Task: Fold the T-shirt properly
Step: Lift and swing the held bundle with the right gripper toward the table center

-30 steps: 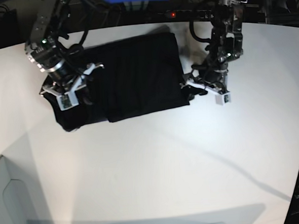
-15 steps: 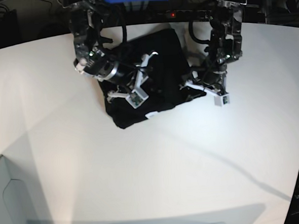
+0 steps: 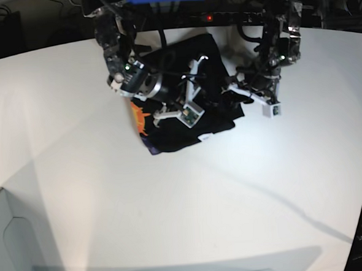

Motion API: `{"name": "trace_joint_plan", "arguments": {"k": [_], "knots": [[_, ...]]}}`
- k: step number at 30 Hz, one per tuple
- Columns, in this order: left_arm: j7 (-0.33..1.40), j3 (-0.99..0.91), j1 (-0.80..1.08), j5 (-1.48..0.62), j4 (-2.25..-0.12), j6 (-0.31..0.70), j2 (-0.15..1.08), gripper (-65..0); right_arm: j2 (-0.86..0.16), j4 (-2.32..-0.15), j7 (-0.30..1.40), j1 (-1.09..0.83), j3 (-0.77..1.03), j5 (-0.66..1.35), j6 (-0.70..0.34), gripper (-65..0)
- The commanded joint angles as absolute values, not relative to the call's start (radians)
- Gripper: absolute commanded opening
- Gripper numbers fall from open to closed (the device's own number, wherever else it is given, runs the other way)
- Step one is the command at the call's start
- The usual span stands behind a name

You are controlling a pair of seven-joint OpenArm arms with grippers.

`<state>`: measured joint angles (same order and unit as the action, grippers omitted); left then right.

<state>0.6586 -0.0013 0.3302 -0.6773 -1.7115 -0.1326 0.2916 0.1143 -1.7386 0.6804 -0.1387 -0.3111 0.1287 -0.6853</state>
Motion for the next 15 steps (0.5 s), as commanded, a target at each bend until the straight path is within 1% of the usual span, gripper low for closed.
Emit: {"name": "trace_joint_plan", "arguments": {"k": [1, 5, 8, 11, 12, 15], "knots": [[0.682, -0.004, 0.348, -0.676, -1.739, -0.147, 0.308, -35.0, 0.12, -1.756, 0.656, -0.134, -0.297, 0.153, -0.698, -65.0], [0.682, -0.082, 0.41, -0.676, -1.77, -0.147, 0.305, -50.0, 0.119, -1.756, 0.657, -0.119, -0.266, 0.153, -0.698, -65.0], [0.684, -0.136, 0.421, -0.664, -1.758, -0.147, 0.265, -65.0, 0.119, -1.758, 0.657, -0.117, -0.269, 0.153, -0.698, -65.0], [0.684, -0.14, 0.415, -0.665, -1.698, -0.147, 0.251, -63.8, 0.125, -1.758, 0.657, -0.117, -0.277, 0.153, -0.698, -65.0], [0.684, -0.14, 0.407, -0.665, -1.679, -0.147, 0.249, -65.0, 0.127, -1.759, 0.657, -0.117, -0.285, 0.153, -0.698, -65.0], [0.684, -0.111, 0.375, -0.665, -1.643, -0.147, 0.245, -65.0, 0.127, -1.773, 0.657, -0.12, -0.349, 0.153, -0.698, -65.0]]}}
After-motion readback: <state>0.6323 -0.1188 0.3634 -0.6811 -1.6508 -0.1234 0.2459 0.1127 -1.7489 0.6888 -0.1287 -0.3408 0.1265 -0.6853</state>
